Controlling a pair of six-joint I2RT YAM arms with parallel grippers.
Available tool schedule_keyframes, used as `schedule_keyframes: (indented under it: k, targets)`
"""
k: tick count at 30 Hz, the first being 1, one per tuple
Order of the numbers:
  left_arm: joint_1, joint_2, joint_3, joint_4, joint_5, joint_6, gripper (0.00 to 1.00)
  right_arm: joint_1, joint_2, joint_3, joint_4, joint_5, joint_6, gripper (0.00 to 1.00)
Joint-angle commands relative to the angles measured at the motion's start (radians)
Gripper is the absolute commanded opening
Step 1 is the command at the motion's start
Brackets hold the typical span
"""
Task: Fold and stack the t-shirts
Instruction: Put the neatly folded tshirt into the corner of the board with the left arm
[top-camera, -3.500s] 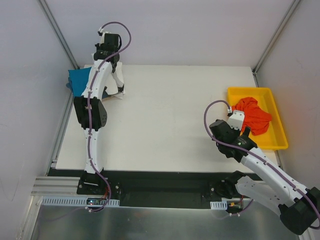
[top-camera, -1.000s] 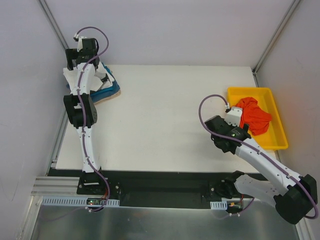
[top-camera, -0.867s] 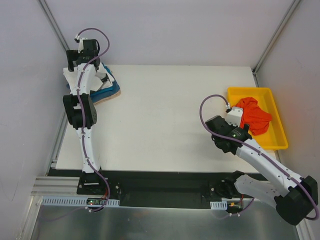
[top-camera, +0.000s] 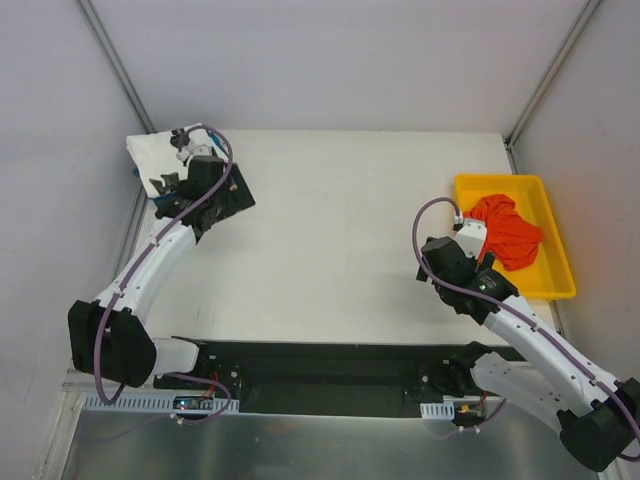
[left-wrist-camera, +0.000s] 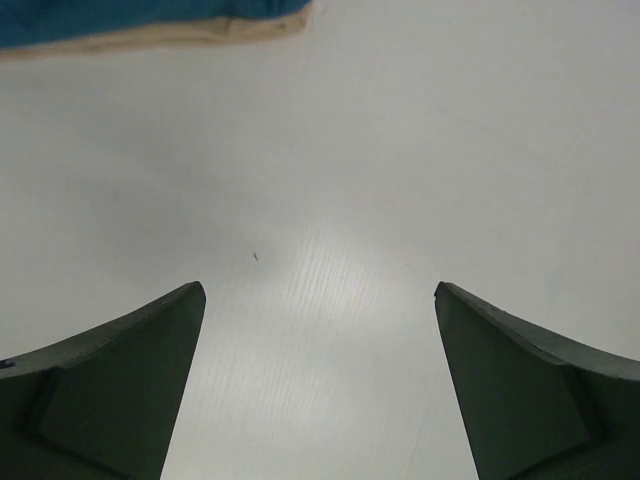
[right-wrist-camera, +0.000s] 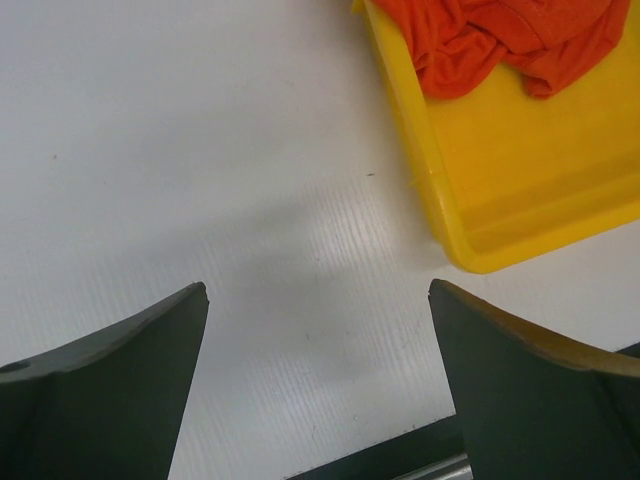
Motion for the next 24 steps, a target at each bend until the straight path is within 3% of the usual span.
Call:
schedule_keyframes:
  k: [1,7,12,15,24]
  targets:
    - [-0.069,-0.093,-0.172,-0.01,0.056,-0.119,0.99,-0.005,-0.047,-0.035,0.115,-0.113,-0.056,0.97]
    - [-0.172,-0.364,-0.45,-0.008,-0.045,-0.205,0.99,-0.031,-0.063,-0.103,0.252,-0.256,-0.098,0.97]
    - [-0.177,-0.629,-0.655,0.009,-0.146,-0.16,0.99,-0.039,-0.052,-0.18,0.376,-0.368,-0.055,0.97]
    - [-0.177,-0.745,-0.715,0.019,-0.139,-0.142,0.99,-0.038,-0.04,-0.209,0.416,-0.434,-0.03,0.97]
    - [-0.177,-0.822,-0.763,0.027,-0.133,-0.139,0.99,0.113,0.0,-0.174,0.404,-0.278,-0.004,0.97]
